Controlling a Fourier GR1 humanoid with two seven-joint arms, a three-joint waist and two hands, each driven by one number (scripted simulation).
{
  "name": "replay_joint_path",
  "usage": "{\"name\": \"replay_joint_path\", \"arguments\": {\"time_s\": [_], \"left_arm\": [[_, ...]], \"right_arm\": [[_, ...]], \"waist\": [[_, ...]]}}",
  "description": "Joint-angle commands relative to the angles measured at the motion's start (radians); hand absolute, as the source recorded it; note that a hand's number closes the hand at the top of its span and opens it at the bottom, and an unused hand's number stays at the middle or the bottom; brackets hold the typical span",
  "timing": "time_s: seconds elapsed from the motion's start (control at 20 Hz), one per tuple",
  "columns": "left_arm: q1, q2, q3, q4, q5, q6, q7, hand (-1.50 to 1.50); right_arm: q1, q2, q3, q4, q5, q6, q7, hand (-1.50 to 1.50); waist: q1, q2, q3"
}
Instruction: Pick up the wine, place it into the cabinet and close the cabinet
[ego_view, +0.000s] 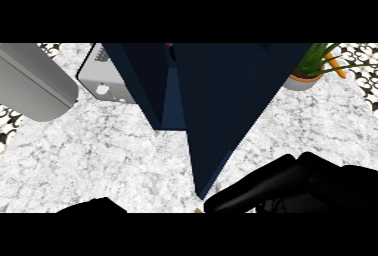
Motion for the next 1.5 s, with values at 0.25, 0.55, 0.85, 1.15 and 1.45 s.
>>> {"name": "replay_joint_path", "arguments": {"time_s": [0.25,0.55,0.85,1.15,1.45], "left_arm": [[0.222,0.213,0.34,0.011,0.214,-0.303,-0.154,1.5],[0.275,0.289,0.514,0.045,0.344,-0.448,-0.124,1.5],[0.284,0.361,0.65,0.072,0.486,-0.583,-0.076,1.5],[0.318,0.349,0.684,0.096,0.477,-0.649,-0.079,1.5],[0.295,0.368,0.75,0.15,0.54,-0.709,-0.051,1.5]], "right_arm": [[-0.121,0.121,0.228,0.042,0.037,-0.082,0.103,1.5],[-0.284,0.123,0.382,0.333,0.103,-0.209,-0.093,1.5],[-0.488,0.123,0.368,0.619,0.125,-0.338,-0.211,1.5],[-0.656,0.123,0.296,0.946,0.044,-0.385,-0.341,1.5],[-0.73,0.123,0.211,1.248,-0.031,-0.344,-0.501,1.5]], "waist": [[0.013,-0.008,-0.007],[0.02,-0.002,-0.004],[0.03,0.002,-0.004],[0.043,0.006,-0.004],[0.044,0.012,-0.004]]}}
